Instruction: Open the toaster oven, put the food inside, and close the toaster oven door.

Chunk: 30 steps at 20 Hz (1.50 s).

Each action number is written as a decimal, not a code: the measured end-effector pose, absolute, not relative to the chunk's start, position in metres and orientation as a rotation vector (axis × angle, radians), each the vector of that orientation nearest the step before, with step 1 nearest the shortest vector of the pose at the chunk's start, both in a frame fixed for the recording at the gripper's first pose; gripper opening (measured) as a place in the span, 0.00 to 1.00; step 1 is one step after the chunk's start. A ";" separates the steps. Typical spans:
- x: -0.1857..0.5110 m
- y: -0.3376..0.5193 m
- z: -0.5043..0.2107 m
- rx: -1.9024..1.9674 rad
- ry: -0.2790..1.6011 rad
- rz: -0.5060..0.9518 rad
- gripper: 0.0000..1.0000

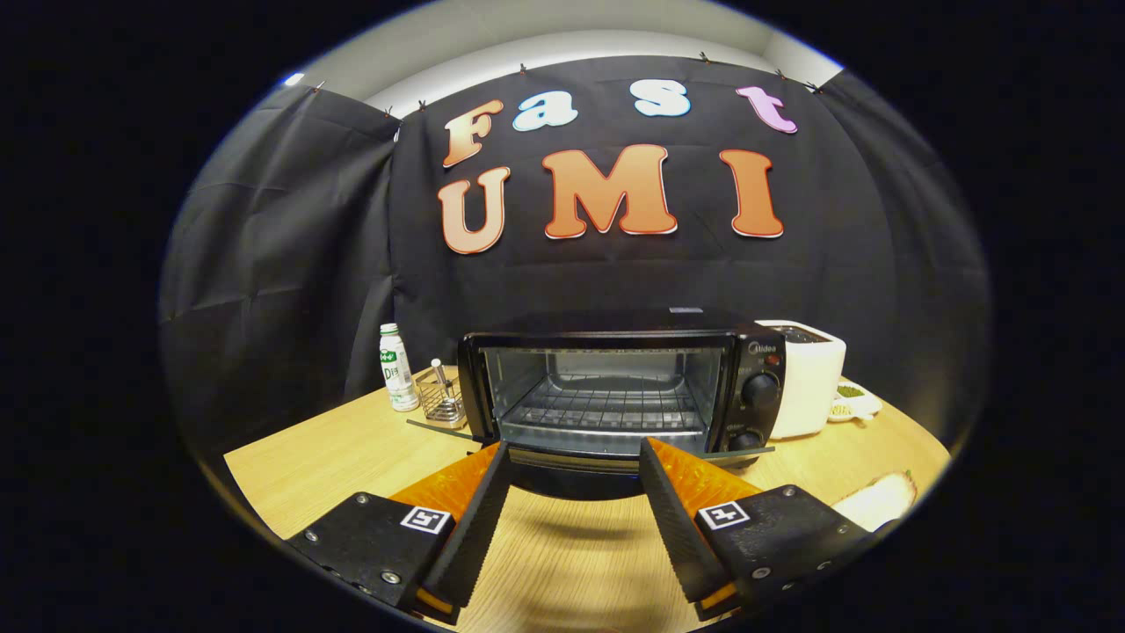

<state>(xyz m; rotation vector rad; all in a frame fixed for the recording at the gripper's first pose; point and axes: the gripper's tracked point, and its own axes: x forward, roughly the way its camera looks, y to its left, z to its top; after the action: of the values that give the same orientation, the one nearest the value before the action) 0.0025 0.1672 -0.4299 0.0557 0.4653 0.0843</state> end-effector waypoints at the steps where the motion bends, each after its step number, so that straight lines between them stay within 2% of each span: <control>1: -0.004 0.170 -0.435 0.075 0.488 0.085 0.87; 6: -0.022 0.166 -0.449 0.111 0.571 0.094 0.86; 8: -0.031 0.163 -0.459 0.149 0.607 0.083 0.73; 10: -0.039 0.168 -0.473 0.151 0.660 0.090 0.70; 14: -0.069 0.175 -0.515 0.212 0.861 0.092 0.69; 19: -0.069 0.183 -0.501 0.223 0.850 0.140 0.67; 23: -0.070 0.169 -0.455 0.283 0.812 0.188 0.85; 26: -0.067 0.129 -0.416 0.280 0.789 0.164 0.96; 30: -0.065 0.071 -0.380 0.296 0.753 0.085 0.99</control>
<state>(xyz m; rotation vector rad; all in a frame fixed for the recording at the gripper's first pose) -0.0649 0.0709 -0.3795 0.2961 0.7532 0.0846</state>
